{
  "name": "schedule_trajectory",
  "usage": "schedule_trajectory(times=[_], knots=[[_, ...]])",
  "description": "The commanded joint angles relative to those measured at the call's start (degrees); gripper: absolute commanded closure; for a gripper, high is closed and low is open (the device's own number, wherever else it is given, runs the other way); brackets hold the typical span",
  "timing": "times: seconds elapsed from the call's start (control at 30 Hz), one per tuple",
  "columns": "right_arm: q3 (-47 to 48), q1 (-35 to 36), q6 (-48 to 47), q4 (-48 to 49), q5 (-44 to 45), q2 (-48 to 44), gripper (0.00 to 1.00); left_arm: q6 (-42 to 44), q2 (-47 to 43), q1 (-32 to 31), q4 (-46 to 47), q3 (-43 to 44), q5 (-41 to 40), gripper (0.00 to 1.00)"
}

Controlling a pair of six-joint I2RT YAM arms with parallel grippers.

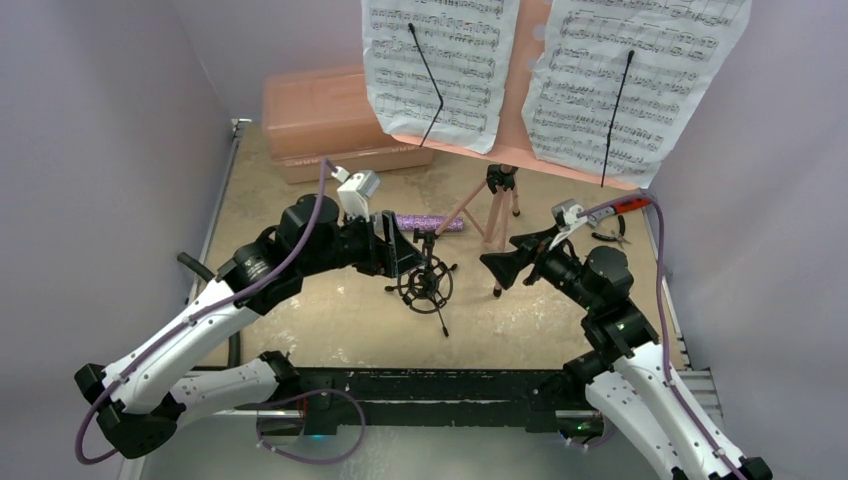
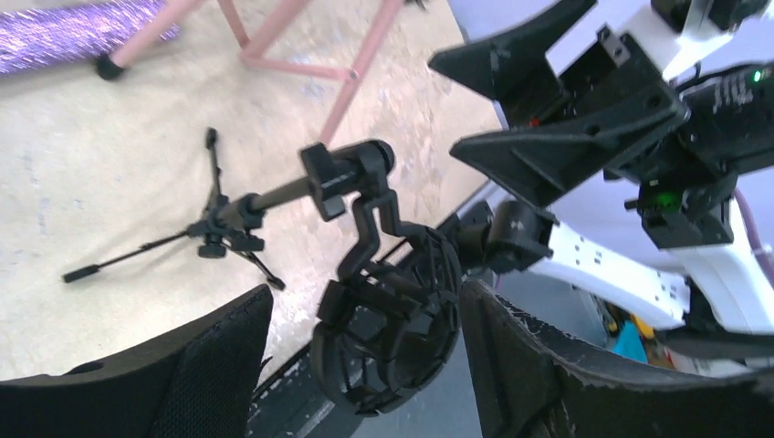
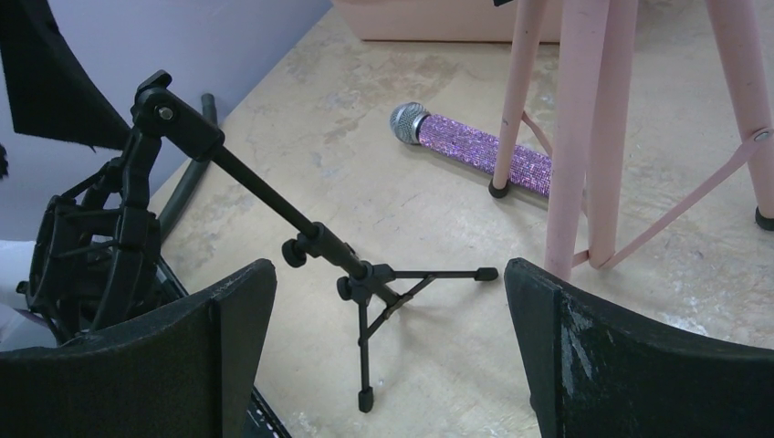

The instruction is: Set up the instrument practice props

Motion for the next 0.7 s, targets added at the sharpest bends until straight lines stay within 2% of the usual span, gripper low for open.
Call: schedule_trajectory(times=[0.0, 0.17, 0.43, 0.67], knots=[[1.42, 0.0, -0.95, 0.55, -0.85, -0.46, 0.02, -3.65, -3.09, -0.12, 3.04, 1.47, -9.56, 0.27], [1.18, -0.04, -1.22, 0.11, -0.99, -1.23, 0.02, -7.45, -1.47, -0.12, 8.03, -0.38, -7.78, 0.27], [1.02, -0.04, -0.85, 0.0, -1.02, -1.69, 0.02, -6.58, 4.26, -0.12, 6.4, -0.13, -9.11, 0.34], [1.33, -0.04, -1.05, -0.98, -0.71, -2.39, 0.02, -6.02, 4.42, -0.12, 4.99, -3.61, -9.99, 0.39]])
